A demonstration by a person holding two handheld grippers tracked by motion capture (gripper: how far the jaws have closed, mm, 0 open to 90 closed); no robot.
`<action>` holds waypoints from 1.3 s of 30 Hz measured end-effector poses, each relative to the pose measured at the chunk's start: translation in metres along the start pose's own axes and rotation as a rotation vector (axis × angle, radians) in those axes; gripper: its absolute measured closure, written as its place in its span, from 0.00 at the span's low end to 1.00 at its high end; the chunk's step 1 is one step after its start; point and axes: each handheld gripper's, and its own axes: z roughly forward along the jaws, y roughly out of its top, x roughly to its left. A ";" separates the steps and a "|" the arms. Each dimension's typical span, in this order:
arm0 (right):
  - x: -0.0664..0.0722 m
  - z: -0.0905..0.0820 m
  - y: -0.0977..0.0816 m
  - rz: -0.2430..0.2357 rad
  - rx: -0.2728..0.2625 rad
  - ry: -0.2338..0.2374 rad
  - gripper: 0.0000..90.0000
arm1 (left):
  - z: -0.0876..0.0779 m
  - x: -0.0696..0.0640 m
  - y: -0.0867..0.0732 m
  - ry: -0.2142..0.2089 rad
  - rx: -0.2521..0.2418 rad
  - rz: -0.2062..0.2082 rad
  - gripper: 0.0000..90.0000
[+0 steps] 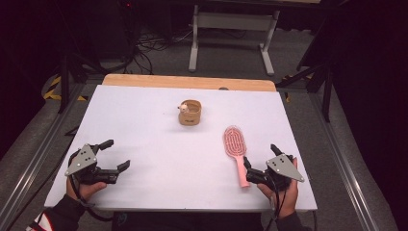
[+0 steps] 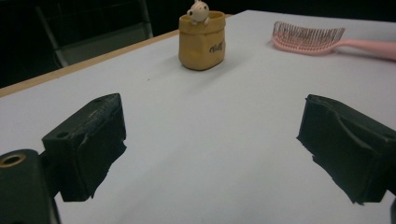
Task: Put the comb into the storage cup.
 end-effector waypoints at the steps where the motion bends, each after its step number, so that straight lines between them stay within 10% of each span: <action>1: -0.002 0.001 0.000 0.018 0.007 -0.006 0.05 | 0.000 0.001 0.000 -0.005 0.012 -0.001 0.09; 16: -0.009 0.009 0.009 0.098 0.117 -0.032 0.05 | 0.002 -0.004 0.001 -0.011 0.025 0.020 0.09; 29: -0.001 0.046 0.033 0.156 0.486 0.083 0.10 | 0.001 -0.006 0.000 -0.030 0.051 0.040 0.09; 39: 0.013 0.081 0.024 0.129 0.709 0.069 0.18 | 0.003 -0.008 -0.001 -0.055 0.060 0.047 0.09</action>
